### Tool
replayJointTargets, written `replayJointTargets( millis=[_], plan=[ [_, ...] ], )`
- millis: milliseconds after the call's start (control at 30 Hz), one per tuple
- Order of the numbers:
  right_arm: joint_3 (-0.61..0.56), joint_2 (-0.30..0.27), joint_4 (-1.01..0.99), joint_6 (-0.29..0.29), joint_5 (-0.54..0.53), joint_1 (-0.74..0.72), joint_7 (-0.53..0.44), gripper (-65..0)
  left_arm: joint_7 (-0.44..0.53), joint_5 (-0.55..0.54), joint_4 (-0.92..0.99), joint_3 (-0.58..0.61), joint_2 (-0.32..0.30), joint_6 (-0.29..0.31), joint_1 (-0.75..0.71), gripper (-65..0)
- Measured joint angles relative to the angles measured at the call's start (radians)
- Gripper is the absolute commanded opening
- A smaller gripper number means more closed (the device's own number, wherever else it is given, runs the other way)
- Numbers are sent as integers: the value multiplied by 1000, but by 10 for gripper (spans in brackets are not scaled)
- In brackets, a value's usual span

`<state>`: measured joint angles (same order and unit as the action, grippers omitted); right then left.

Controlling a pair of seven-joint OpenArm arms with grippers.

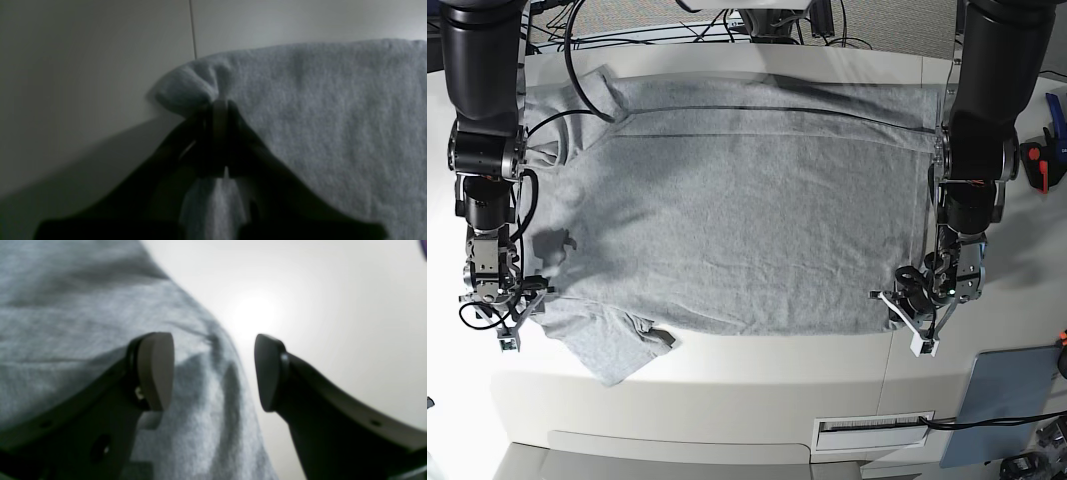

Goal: Fold the T-shirt properly
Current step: 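Grasp the hem corners with the left and right grippers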

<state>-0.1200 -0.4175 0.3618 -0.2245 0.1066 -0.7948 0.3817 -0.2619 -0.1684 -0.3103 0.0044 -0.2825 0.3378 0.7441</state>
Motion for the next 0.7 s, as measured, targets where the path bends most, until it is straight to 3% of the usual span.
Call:
replayJointTargets(
  millis=[100,467,567,700],
  plan=[
    [0,0,0,31,0,3,3,-279,0,0,0,0,0,0,0,-650],
    [0,-48,0,29,-8,52,-1,-279,-3,0,0,0,0,0,1,-650],
    [0,-48,1,23,-18,78,-49,-279,-5,0,0,0,0,0,1,-650],
    [0,-48,4,14,-53,83,-53,-279,-10,2,0,0,-4,71,1,-650]
  ],
)
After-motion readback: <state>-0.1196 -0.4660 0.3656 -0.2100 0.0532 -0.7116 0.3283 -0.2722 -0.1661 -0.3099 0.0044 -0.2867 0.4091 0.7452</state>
